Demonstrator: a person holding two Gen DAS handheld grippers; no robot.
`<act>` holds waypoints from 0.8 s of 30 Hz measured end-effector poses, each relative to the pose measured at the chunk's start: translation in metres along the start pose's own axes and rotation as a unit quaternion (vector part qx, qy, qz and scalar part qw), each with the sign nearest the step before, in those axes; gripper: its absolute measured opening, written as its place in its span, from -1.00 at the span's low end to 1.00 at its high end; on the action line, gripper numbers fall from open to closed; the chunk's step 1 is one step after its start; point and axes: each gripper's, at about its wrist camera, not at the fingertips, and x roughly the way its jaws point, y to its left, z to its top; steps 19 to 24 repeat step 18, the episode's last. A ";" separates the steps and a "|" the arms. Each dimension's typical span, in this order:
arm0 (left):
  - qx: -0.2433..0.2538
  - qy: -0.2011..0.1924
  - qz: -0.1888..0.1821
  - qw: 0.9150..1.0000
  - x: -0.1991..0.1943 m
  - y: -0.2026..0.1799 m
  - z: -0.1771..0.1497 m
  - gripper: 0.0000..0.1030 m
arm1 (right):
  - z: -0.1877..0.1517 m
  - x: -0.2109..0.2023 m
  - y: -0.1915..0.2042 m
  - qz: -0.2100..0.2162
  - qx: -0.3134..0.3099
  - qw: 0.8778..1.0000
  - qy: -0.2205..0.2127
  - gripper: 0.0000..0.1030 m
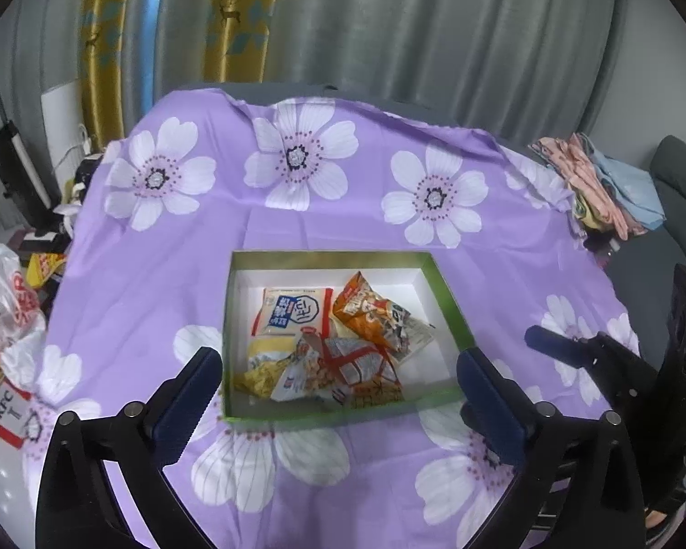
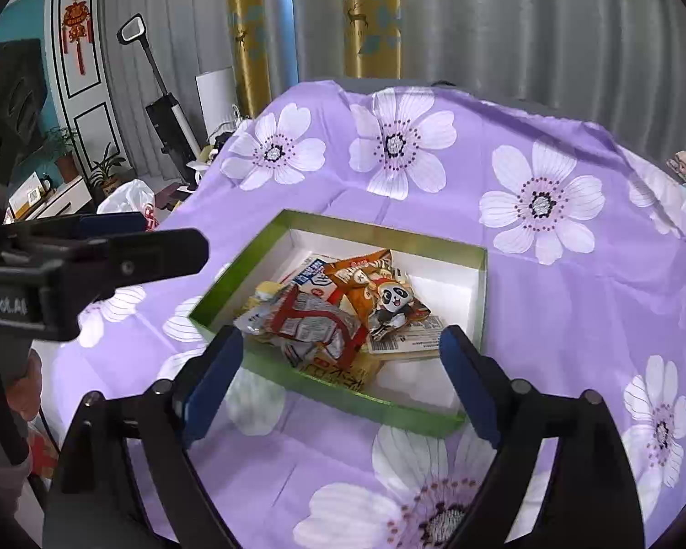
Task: Organize snacks
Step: 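Open the right tool to drop the red-and-white bag into the box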
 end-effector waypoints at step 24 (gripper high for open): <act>-0.004 -0.049 0.047 0.998 -0.056 -0.009 0.008 0.98 | 0.013 -0.056 0.023 -0.019 -0.020 0.999 -0.031 0.85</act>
